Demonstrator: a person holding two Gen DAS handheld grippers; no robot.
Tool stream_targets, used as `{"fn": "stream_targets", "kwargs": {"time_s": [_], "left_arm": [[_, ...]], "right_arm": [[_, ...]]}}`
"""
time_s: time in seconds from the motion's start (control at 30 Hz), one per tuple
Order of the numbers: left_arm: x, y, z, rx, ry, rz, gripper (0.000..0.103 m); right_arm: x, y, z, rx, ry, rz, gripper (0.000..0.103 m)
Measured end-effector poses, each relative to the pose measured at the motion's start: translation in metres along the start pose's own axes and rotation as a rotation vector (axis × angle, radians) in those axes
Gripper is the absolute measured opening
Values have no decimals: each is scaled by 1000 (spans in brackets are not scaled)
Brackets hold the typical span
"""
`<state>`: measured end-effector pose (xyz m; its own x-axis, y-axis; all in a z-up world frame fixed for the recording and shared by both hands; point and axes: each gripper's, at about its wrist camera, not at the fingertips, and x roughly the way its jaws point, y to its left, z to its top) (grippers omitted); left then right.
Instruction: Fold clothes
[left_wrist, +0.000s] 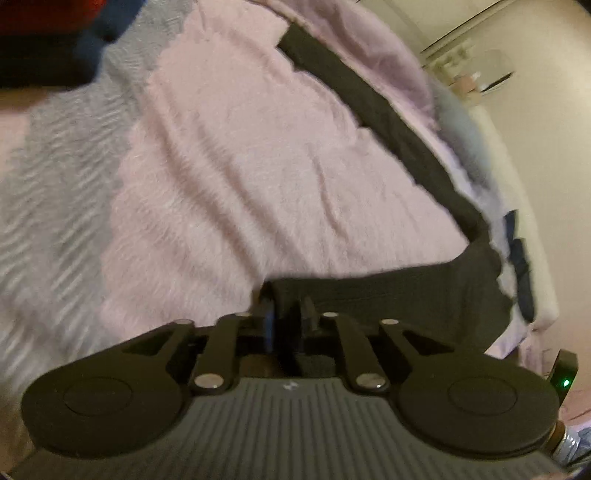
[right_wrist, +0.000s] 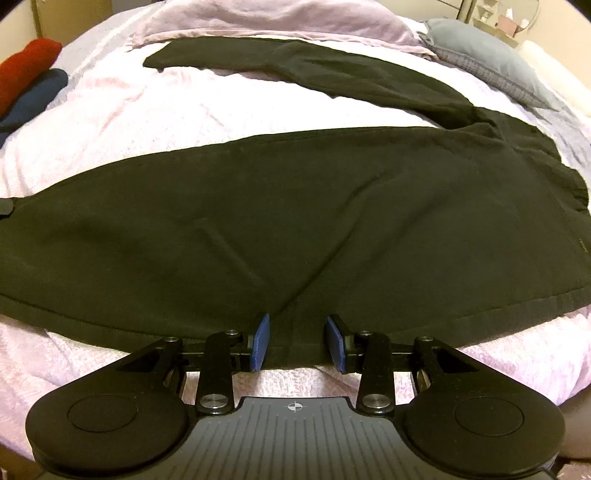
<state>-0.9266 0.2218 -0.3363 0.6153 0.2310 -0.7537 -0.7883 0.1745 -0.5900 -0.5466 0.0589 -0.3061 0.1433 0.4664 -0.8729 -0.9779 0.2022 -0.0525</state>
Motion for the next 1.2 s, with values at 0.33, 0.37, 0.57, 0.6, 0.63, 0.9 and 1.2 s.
{"fn": "stream_targets", "kwargs": {"time_s": [0.33, 0.37, 0.57, 0.6, 0.63, 0.9, 1.2], "left_arm": [[-6, 34, -54, -561, 88, -234, 17], [0, 34, -53, -532, 107, -251, 17], [24, 35, -32, -310, 278, -372, 0], [25, 32, -26, -246, 303, -386, 0], [20, 24, -20, -136, 323, -408, 0], [11, -22, -8, 534, 413, -311, 0], [12, -4, -9, 442, 351, -291, 1]], "right_arm": [[-1, -11, -3, -18, -8, 55, 38], [-1, -11, -3, -21, -10, 58, 38], [-3, -11, -6, -45, -21, 70, 38], [-4, -12, -6, -53, -21, 73, 38], [-4, -12, -6, -60, -21, 75, 38], [-12, -10, -1, -53, -6, 62, 38], [-36, 54, -3, -82, -70, 176, 38]]}}
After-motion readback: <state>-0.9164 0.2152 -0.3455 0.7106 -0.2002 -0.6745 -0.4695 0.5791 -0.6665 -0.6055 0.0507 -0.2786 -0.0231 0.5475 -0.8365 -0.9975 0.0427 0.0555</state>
